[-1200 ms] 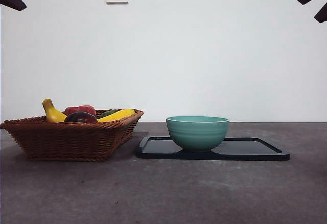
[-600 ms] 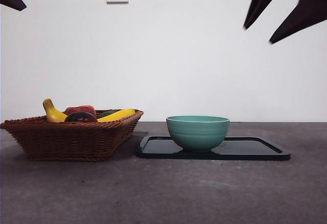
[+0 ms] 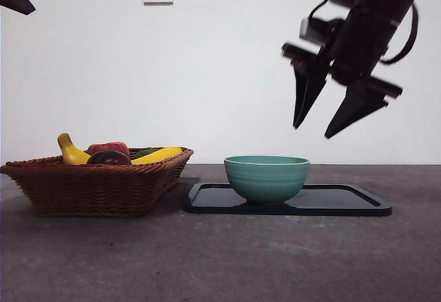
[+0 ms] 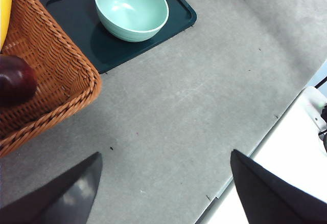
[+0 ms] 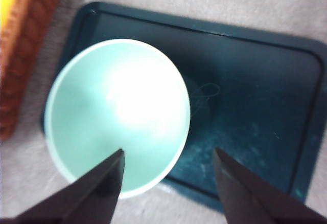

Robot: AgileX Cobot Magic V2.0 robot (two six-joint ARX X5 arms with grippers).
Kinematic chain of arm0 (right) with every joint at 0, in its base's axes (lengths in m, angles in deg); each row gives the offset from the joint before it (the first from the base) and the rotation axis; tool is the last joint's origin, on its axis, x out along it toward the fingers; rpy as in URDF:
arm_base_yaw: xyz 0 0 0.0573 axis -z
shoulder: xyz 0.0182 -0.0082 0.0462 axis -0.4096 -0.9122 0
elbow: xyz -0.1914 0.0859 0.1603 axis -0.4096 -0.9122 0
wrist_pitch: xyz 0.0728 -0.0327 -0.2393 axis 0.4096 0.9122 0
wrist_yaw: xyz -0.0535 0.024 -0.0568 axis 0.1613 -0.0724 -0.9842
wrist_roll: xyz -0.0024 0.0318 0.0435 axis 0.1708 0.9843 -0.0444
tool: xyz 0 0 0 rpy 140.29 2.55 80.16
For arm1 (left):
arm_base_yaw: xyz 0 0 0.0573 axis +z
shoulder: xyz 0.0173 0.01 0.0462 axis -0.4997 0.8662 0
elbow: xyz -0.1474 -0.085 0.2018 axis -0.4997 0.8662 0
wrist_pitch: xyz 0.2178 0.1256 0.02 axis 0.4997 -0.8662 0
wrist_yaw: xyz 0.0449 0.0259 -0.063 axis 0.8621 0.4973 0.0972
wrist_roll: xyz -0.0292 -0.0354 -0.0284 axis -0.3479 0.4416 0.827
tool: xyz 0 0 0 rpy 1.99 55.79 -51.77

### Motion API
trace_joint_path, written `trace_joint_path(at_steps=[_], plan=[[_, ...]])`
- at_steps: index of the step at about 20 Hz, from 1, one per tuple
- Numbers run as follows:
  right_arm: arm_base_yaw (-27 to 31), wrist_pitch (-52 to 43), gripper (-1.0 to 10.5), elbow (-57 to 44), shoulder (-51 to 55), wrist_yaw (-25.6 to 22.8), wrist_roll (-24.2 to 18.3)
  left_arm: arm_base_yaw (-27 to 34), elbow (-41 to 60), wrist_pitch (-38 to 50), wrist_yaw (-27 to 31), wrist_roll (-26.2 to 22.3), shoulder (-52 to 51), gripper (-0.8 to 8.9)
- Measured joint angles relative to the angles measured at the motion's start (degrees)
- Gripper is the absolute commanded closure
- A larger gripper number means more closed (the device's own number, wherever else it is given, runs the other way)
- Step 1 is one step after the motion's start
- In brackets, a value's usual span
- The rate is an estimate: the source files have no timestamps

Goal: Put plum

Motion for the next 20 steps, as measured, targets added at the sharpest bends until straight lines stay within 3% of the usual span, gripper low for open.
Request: trace_joint_path(at_steps=[5,13,16,20], plan=[[-0.15,-3.52,6.7,0.09,-4.79,0.0,-0.02,0.0,0.0,-0.02,0.0,0.0,0.0,4.11],[-0.39,-6.71,8.3,0.11,-8.15,-0.83,-0.02,0.0,0.0,-0.04,0.0,0.0,0.0,4.11],[-0.39,-7.08,9.4,0.11,-9.14,-1.42,-0.02,0.0,0.0,-0.07,0.0,0.0,0.0,4.11],[-0.39,-8.52,9.4,0.11,-9.14,-1.44,-0.04,0.0,0.0,-0.28,0.0,0.0,0.0,4.11]])
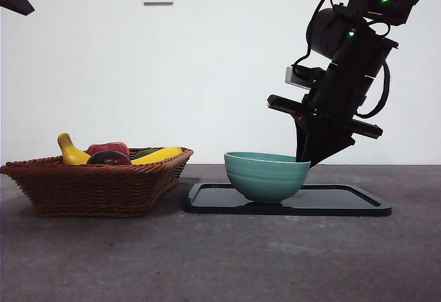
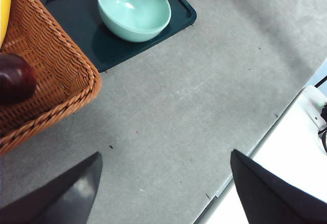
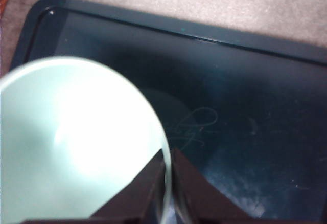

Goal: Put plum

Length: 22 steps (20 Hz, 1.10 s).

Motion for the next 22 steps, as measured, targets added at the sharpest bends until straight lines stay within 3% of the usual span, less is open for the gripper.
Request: trace_joint_path(at_steps=[4,8,15,22], plan=[[0.0,0.33,9.4,0.39,2.4,-0.42,0.0,0.0,0.0,0.0,0.0,0.0,0.0,4.11],[0.0,2.4,9.4,2.08,11.78,-0.33,-0.04,0.0,0.0,0.0,0.0,0.0,0.0,4.11],[-0.37,18.6,9.4,2.05,27.89,-0.22,-3.87,0.0,0.0,0.0,0.0,0.0,0.0,4.11],[-3.67,19.3,9.4,-12.0,43.32,-0.26,-4.68,0.0,0.0,0.0,0.0,0.0,0.0,4.11]])
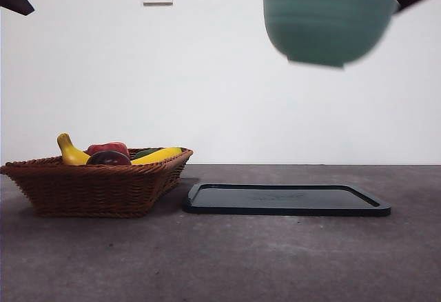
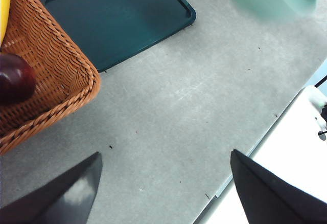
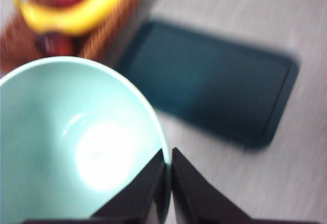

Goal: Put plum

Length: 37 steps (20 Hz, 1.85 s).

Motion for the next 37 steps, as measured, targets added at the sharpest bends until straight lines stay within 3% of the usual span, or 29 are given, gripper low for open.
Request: trace_joint_path(at_steps=[7,12,22,24,29,37], plan=[[-5.68,-10.34,9.4,-15.47,1.49,-0.39,2.73,0.0,0.0,0.0,0.0,0.0,0.0,4.11],[-8.22,-16.44,9.4,-20.11,-2.49,-2.21,5.11,0.0,0.0,0.0,0.0,0.0,0.0,4.11],[-10.84,-22.25,9.4,-20.44,-14.56,-4.46,5.33,0.0,0.0,0.0,0.0,0.0,0.0,4.11],[-10.86,-22.45,9.3,-20.44,-14.56,-4.44,5.33,0.0,0.0,0.0,0.0,0.0,0.0,4.11],[-10.91,-22.77,6.7,-20.44,-14.49,-4.46,5.4,0.0,0.0,0.0,0.0,0.0,0.0,4.11],[-10.84,-17.64,6.7,-13.68,-2.8,-4.46,5.77,0.0,0.0,0.0,0.0,0.0,0.0,4.11]])
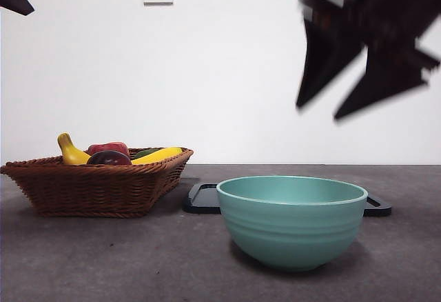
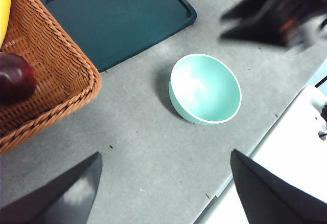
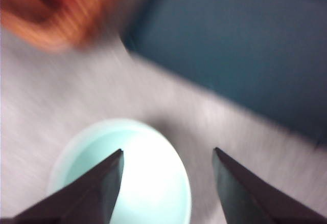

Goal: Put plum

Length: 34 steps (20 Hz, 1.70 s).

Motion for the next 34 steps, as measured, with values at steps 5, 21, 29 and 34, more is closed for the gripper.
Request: trace_joint_path(at_steps=[5,21,29,34], plan=[[0.0,8.17,6.7,7.34,7.8,1.14,-0.24,0.0,0.0,0.0,0.0,0.02,0.0,4.11],[-0.02,27.19,6.7,9.31,14.58,14.97,-2.58,0.0,0.0,-0.5,0.0,0.04,0.0,4.11],[-0.02,27.17,9.4,9.31,14.58,14.97,-3.48,0.0,0.0,-0.5,0.0,0.04,0.0,8.08],[-0.02,27.15,9.4,9.31,14.58,14.93,-4.07,0.0,0.0,-0.44,0.0,0.07,0.0,8.06]])
